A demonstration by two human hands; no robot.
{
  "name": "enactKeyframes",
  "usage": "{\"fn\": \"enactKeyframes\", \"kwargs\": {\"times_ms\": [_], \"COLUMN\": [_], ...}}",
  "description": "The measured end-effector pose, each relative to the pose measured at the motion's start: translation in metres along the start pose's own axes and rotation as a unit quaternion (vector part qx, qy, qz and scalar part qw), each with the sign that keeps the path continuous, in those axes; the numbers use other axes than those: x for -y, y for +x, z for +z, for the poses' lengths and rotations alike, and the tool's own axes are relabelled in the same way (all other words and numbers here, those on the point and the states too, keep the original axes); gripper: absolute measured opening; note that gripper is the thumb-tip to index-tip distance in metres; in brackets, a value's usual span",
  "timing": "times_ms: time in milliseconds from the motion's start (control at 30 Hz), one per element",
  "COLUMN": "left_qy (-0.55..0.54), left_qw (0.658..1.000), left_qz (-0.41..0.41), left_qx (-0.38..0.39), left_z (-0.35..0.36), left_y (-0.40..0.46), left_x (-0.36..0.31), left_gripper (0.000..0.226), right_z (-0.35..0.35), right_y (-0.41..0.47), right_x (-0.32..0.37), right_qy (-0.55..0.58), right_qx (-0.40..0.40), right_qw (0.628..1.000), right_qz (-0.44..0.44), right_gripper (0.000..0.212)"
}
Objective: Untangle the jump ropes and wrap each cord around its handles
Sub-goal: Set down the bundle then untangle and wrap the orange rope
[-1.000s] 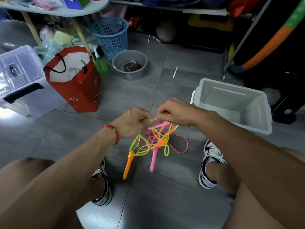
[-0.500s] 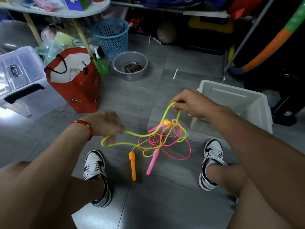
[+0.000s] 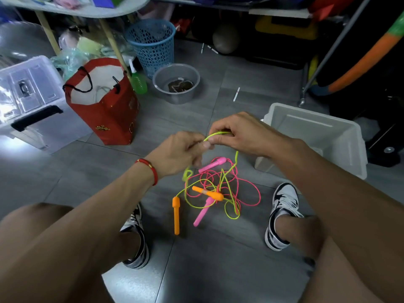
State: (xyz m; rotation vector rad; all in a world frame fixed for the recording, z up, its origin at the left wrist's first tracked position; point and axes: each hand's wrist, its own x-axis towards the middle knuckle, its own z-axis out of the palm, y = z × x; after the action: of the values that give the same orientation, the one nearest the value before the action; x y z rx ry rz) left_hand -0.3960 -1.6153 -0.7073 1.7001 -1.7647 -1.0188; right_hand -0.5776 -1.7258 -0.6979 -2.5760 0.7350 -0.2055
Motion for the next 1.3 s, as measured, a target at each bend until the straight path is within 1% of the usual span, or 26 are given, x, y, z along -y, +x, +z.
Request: {"fn": "enactKeyframes", "kwargs": {"times_ms": [67,167,233,267,300,367,433,467,500,567,600,667,700,733,767,833,900,967,1000,1067,1133,1167,1200,1233,1267,1300], "left_qy": [0.026,-0.003,-0.008,-0.004,-0.003,0.006,0.127,0.163,0.157,0.086,0.057,0.004,-0.017,-0.028,-0.028,-0.083,-0.168,-0.169,-0.149,-0.095,0.058,0.129,0.165,0.182,0.188,0.178], "left_qw": [0.998,0.978,0.949,0.94,0.938,0.947,0.939,0.935,0.948,0.986,0.995,0.999,0.999,0.999,0.998,0.988,0.956,0.927,0.922,0.932,0.939,0.933,0.933,0.941,0.953,0.967], "left_qz": [0.004,-0.001,-0.033,-0.063,-0.1,-0.191,-0.286,-0.296,-0.261,-0.114,-0.041,0.028,0.035,0.038,0.04,0.044,0.018,-0.037,-0.072,-0.163,-0.251,-0.271,-0.26,-0.216,-0.15,-0.08], "left_qx": [-0.05,-0.206,-0.313,-0.335,-0.331,-0.257,-0.144,-0.108,-0.09,-0.084,-0.067,-0.022,-0.011,-0.019,-0.04,-0.123,-0.24,-0.334,-0.349,-0.31,-0.227,-0.199,-0.185,-0.187,-0.186,-0.166], "left_z": [-0.012,-0.034,-0.047,-0.051,-0.053,-0.053,-0.049,-0.043,-0.035,-0.014,-0.003,0.01,0.011,0.008,0.002,-0.012,-0.029,-0.047,-0.054,-0.062,-0.055,-0.046,-0.036,-0.026,-0.014,-0.004], "left_y": [-0.001,-0.005,-0.006,-0.007,-0.006,-0.007,-0.009,-0.009,-0.007,-0.005,-0.004,-0.001,-0.001,0.001,0.0,-0.002,-0.002,-0.002,-0.001,0.001,0.001,0.001,0.001,0.0,0.0,0.001], "left_x": [-0.001,0.006,0.011,0.012,0.017,0.028,0.033,0.034,0.032,0.016,0.005,-0.006,-0.007,-0.006,-0.006,-0.007,-0.003,0.014,0.025,0.042,0.044,0.041,0.035,0.028,0.022,0.014], "left_gripper": [0.023,0.027,0.028,0.027,0.025,0.023,0.048,0.06,0.071,0.083,0.077,0.036,0.018,0.017,0.025,0.031,0.032,0.034,0.034,0.035,0.04,0.047,0.06,0.075,0.087,0.091], "right_z": [0.002,0.005,0.004,0.003,0.0,-0.008,-0.022,-0.028,-0.032,-0.032,-0.029,-0.021,-0.018,-0.016,-0.014,-0.01,-0.006,-0.005,-0.007,-0.015,-0.024,-0.028,-0.03,-0.031,-0.03,-0.027], "right_y": [-0.002,-0.013,-0.021,-0.022,-0.022,-0.019,-0.017,-0.016,-0.014,-0.012,-0.012,-0.011,-0.01,-0.01,-0.01,-0.013,-0.023,-0.034,-0.036,-0.035,-0.033,-0.032,-0.03,-0.029,-0.027,-0.025], "right_x": [-0.018,-0.045,-0.055,-0.058,-0.058,-0.049,-0.028,-0.016,-0.006,0.011,0.017,0.022,0.02,0.014,0.005,-0.021,-0.048,-0.064,-0.066,-0.062,-0.045,-0.033,-0.021,-0.009,0.0,0.007], "right_qy": [-0.063,-0.142,-0.126,-0.098,-0.058,0.049,0.117,0.124,0.119,0.087,0.069,0.033,0.013,-0.009,-0.028,-0.066,-0.117,-0.131,-0.109,-0.029,0.047,0.068,0.074,0.066,0.049,0.031], "right_qx": [0.07,0.218,0.255,0.245,0.21,0.085,-0.04,-0.079,-0.098,-0.092,-0.081,-0.065,-0.061,-0.05,-0.025,0.078,0.197,0.252,0.242,0.146,0.029,-0.003,-0.016,-0.019,-0.016,-0.01], "right_qw": [0.993,0.95,0.933,0.937,0.949,0.975,0.982,0.983,0.985,0.991,0.994,0.997,0.998,0.999,0.999,0.99,0.958,0.932,0.935,0.963,0.981,0.985,0.988,0.991,0.995,0.997], "right_qz": [0.068,0.171,0.219,0.229,0.227,0.2,0.141,0.109,0.08,0.036,0.017,-0.001,0.001,0.011,0.032,0.096,0.17,0.225,0.235,0.224,0.184,0.161,0.138,0.113,0.09,0.069], "right_gripper": [0.032,0.021,0.024,0.024,0.025,0.026,0.023,0.021,0.021,0.021,0.021,0.022,0.023,0.024,0.026,0.028,0.024,0.025,0.028,0.031,0.027,0.025,0.024,0.024,0.024,0.024]}}
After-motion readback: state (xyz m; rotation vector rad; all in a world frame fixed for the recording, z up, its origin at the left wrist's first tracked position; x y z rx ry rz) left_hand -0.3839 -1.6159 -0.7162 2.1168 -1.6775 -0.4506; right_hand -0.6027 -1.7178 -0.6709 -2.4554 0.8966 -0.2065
